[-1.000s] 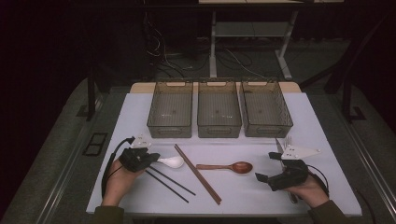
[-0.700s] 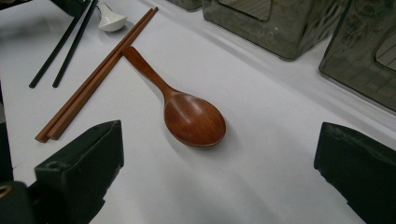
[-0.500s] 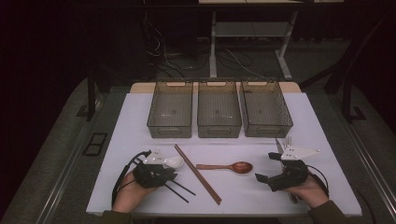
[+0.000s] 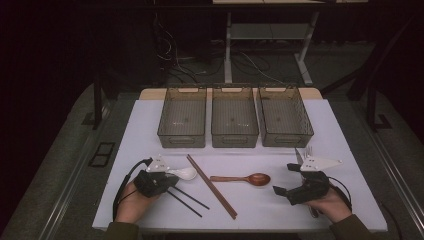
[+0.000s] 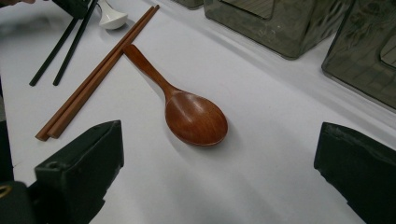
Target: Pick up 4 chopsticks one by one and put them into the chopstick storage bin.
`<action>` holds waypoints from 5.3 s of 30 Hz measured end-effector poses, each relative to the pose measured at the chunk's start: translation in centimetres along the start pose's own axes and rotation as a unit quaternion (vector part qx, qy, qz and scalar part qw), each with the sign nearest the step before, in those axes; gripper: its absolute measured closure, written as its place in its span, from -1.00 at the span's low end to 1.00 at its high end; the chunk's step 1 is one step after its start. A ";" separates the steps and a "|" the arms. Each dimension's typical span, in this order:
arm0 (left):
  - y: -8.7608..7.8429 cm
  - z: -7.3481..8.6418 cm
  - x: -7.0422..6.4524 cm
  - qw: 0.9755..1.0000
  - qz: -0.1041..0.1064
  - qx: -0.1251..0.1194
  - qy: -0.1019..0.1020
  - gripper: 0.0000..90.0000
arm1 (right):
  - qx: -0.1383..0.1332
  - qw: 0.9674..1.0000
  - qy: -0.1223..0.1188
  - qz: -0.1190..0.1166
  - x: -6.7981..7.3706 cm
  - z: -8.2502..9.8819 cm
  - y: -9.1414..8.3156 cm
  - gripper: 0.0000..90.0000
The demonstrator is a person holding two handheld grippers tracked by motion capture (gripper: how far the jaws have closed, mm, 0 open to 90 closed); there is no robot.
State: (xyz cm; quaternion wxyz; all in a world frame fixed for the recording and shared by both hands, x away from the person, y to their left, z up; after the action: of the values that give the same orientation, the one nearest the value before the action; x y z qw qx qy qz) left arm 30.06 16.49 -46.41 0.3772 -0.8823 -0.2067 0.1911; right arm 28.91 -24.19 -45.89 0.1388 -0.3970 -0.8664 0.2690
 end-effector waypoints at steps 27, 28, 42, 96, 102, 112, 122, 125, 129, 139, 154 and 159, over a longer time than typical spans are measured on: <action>0.3 -0.1 -2.1 0.999 0.037 0.006 0.013 0.85 | 0.001 1.000 -0.002 0.000 -0.1 0.0 -0.1 -0.97; 0.6 -0.3 -2.6 0.999 0.048 0.007 0.021 0.85 | 0.001 1.000 -0.003 0.000 -0.1 0.0 -0.1 -0.97; 3.3 -1.7 -8.2 0.985 0.150 0.011 0.080 0.58 | 0.002 1.000 -0.005 -0.002 0.0 0.0 0.0 -0.97; 6.3 -3.9 -3.9 0.991 0.078 0.015 0.111 0.83 | 0.006 1.000 -0.005 -0.004 0.1 0.1 0.1 -0.97; 4.6 -3.7 -4.8 0.990 0.092 -0.008 0.107 0.61 | 0.004 1.000 -0.004 -0.004 0.0 0.0 0.0 -0.97; 3.1 -1.0 -8.3 0.982 0.142 0.001 0.128 0.54 | 0.006 1.000 -0.004 -0.004 0.1 0.1 0.1 -0.97; 4.3 -0.2 -9.2 0.977 0.159 0.032 0.139 0.59 | 0.006 1.000 -0.004 -0.003 0.1 0.1 0.1 -0.97; 4.3 -0.2 -9.1 0.977 0.155 0.034 0.141 0.68 | 0.007 1.000 -0.004 -0.003 0.1 0.1 0.2 -0.97; 4.3 -0.3 -9.0 0.977 0.149 0.036 0.149 0.76 | 0.006 1.000 -0.005 -0.003 0.2 0.1 0.2 -0.97; 4.9 -1.2 -8.2 0.978 0.137 0.035 0.152 0.86 | 0.007 1.000 -0.004 -0.003 0.1 0.1 0.2 -0.97; 6.0 -3.1 -6.0 0.985 0.107 0.022 0.131 0.92 | 0.008 1.000 -0.006 -0.005 0.1 0.1 0.2 -0.97; 6.2 -3.6 -5.5 0.988 0.096 0.016 0.118 0.97 | 0.008 1.000 -0.006 -0.005 0.1 0.1 0.2 -0.97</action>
State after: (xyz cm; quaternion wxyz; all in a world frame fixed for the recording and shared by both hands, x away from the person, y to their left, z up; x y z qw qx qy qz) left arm 28.60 7.69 -47.70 0.3925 -0.9085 -0.0716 0.1240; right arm 28.92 -24.03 -46.08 0.1379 -0.3900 -0.8671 0.2776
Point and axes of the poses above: each handheld gripper's, and its own axes: y roughly forward along the jaws, z roughly out of its underside, x roughly to its left, the point moved 5 cm from there along y, roughly forward along the jaws, and after that the axes turned 12 degrees about z, right-handed, at the moved point
